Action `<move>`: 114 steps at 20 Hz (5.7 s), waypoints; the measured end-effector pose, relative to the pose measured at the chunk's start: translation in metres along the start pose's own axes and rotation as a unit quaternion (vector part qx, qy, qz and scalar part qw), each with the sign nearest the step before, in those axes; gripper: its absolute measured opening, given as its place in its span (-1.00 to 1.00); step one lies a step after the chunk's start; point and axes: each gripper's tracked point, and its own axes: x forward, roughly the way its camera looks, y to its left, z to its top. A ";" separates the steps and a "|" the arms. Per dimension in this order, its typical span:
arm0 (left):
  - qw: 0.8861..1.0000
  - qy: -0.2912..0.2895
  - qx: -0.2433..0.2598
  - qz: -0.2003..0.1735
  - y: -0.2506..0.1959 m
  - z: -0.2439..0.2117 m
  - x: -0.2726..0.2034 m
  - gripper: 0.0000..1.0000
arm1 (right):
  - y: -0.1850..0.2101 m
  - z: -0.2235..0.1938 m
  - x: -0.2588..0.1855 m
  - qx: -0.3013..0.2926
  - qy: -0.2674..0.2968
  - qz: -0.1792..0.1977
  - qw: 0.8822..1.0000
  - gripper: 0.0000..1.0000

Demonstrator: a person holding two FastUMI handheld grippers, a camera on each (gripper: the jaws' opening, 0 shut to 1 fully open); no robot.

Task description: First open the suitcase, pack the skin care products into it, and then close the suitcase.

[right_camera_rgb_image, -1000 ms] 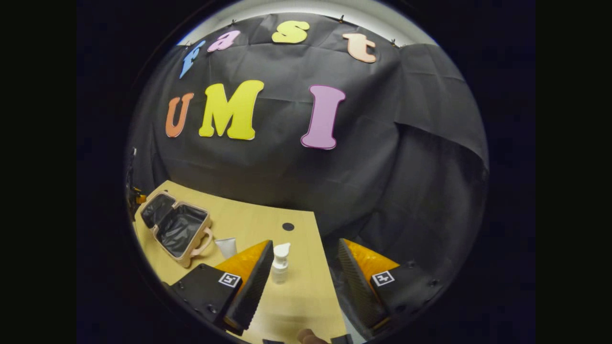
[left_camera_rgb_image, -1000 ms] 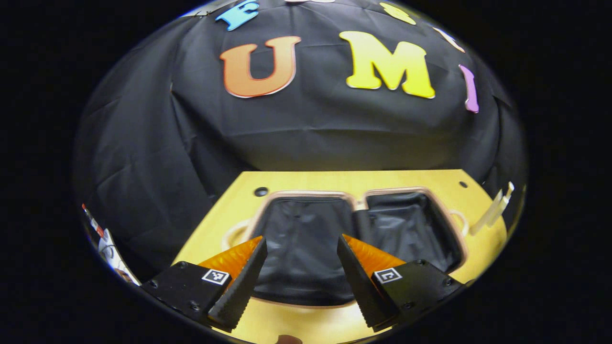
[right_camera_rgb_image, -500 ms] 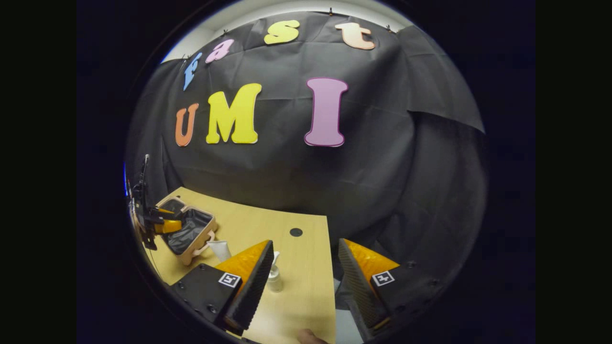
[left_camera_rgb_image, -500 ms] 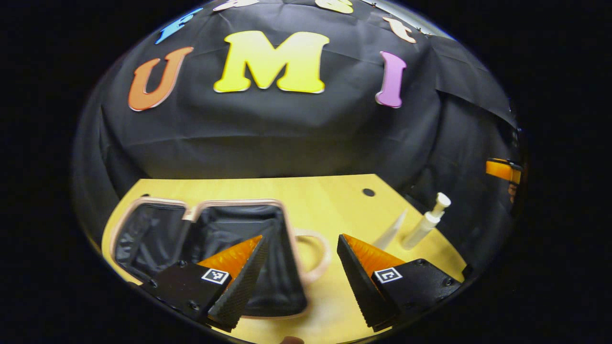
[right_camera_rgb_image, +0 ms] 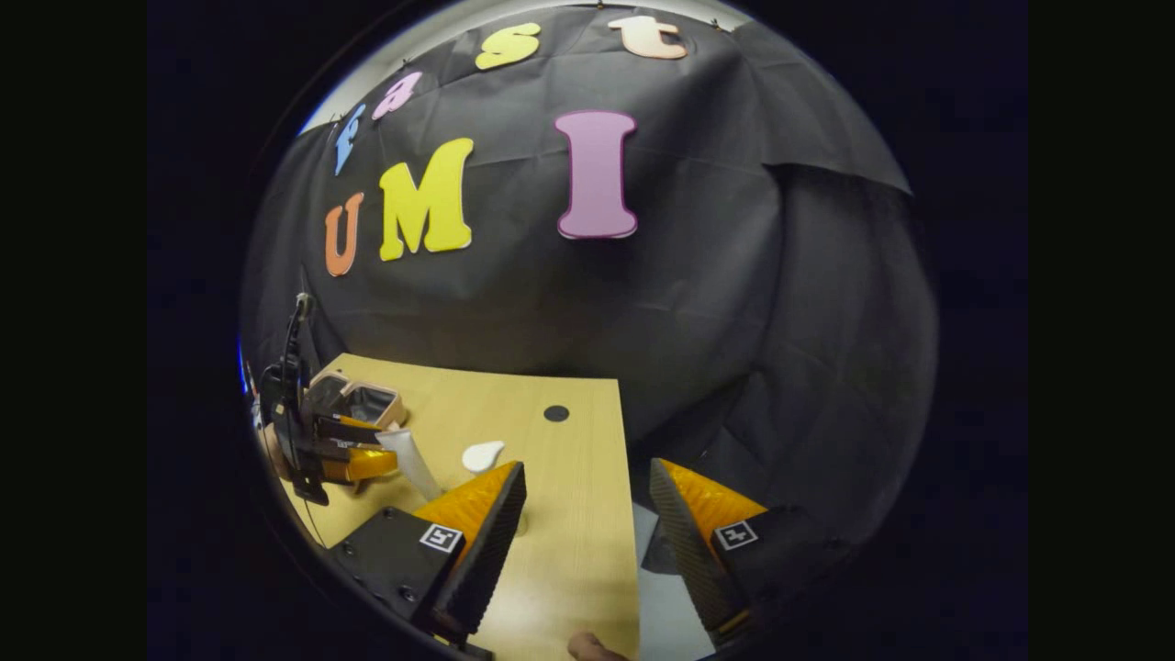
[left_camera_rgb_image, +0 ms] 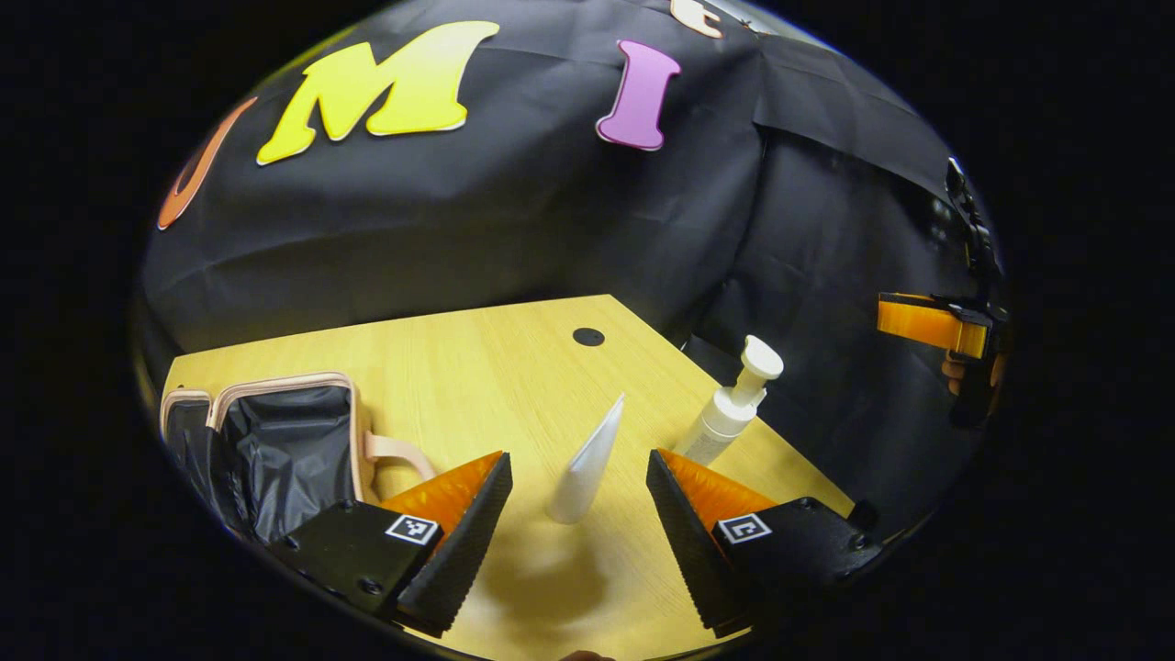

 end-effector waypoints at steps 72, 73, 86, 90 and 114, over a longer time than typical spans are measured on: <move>0.965 0.186 -0.100 0.155 0.278 -0.104 -0.121 -0.41 | 0.301 0.020 0.003 -0.032 0.060 0.039 0.997 -0.02; 0.966 0.182 -0.099 0.156 0.280 -0.102 -0.119 -0.41 | 0.303 0.018 0.004 -0.032 0.063 0.040 0.997 -0.02; 0.957 0.194 -0.150 0.153 0.293 -0.129 -0.077 -0.40 | 0.335 0.008 0.013 -0.071 0.093 0.066 0.991 -0.02; 0.960 0.179 -0.162 0.140 0.284 -0.125 -0.077 -0.31 | 0.359 -0.004 0.030 -0.080 0.117 0.093 0.986 -0.02; 0.956 -0.171 -0.002 0.240 0.275 0.010 -0.334 0.99 | 0.543 -0.123 0.121 -0.093 0.294 0.157 0.938 -0.02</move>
